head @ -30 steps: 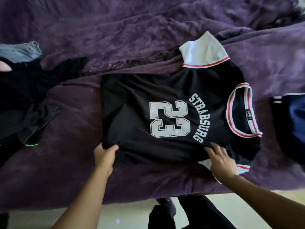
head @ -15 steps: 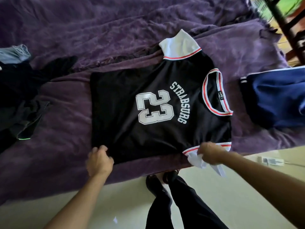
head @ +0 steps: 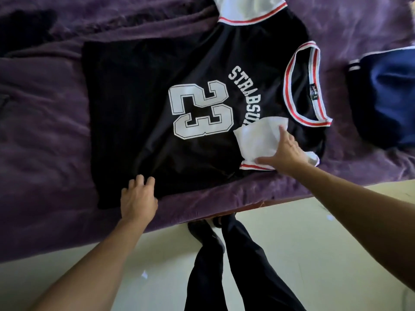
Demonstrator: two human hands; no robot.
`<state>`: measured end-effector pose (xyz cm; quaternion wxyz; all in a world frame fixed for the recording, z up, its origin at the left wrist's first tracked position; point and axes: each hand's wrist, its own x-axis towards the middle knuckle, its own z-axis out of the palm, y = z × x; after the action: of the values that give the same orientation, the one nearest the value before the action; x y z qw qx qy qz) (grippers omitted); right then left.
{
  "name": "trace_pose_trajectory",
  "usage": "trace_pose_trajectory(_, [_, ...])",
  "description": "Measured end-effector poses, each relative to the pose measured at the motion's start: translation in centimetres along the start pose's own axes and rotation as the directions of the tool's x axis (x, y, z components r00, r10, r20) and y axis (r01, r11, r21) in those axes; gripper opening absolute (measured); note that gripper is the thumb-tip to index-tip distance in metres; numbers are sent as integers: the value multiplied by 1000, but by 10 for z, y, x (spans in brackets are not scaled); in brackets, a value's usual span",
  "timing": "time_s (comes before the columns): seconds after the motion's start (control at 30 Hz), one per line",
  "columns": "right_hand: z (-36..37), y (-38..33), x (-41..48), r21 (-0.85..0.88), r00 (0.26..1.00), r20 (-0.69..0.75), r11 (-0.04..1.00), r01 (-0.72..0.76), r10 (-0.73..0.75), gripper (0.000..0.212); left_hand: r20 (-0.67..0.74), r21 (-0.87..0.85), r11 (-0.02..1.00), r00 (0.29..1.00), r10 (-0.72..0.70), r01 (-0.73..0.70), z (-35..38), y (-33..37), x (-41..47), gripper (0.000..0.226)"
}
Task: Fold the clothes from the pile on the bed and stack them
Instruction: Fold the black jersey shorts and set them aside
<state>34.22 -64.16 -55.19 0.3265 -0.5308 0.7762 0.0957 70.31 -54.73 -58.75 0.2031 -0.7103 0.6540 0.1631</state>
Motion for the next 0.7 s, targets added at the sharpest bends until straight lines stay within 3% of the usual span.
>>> trace_pose_trajectory(0.07, [3, -3, 12, 15, 990, -14, 990, -137, 137, 119, -11, 42, 999, 1000, 2, -1, 0, -1, 2, 30])
trace_pose_trajectory(0.1, [3, -5, 17, -18, 987, -2, 986, -164, 164, 104, -8, 43, 999, 1000, -4, 5, -1, -3, 3, 24])
trace_pose_trajectory(0.17, [2, -5, 18, -101, 991, 27, 986, -131, 134, 62, -14, -1, 1000, 1000, -25, 25, -7, -9, 6, 19])
trace_pose_trajectory(0.23, [-4, -4, 14, -123, 996, -63, 990, -66, 58, 41, -54, -74, 997, 998, -38, 34, -19, -16, 8, 19])
trace_pose_trajectory(0.33, [-30, -8, 10, -102, 925, -370, 994, 48, -82, 33, -155, -150, 989, 987, -37, 13, -49, -29, 13, 19])
trace_pose_trajectory(0.4, [-57, -20, 15, -126, 862, -478, 984, 123, -169, 32, -232, -190, 982, 971, -62, 17, -75, -38, 22, 20])
trace_pose_trajectory(0.57, [-130, -63, 55, -54, 803, -571, 984, 172, -172, 34, -393, -338, 937, 892, -223, 85, -150, -55, 68, 28])
trace_pose_trajectory(0.7, [-178, -98, 107, -56, 782, -596, 981, 184, -181, 39, -440, -386, 914, 847, -299, 122, -193, -61, 122, 26])
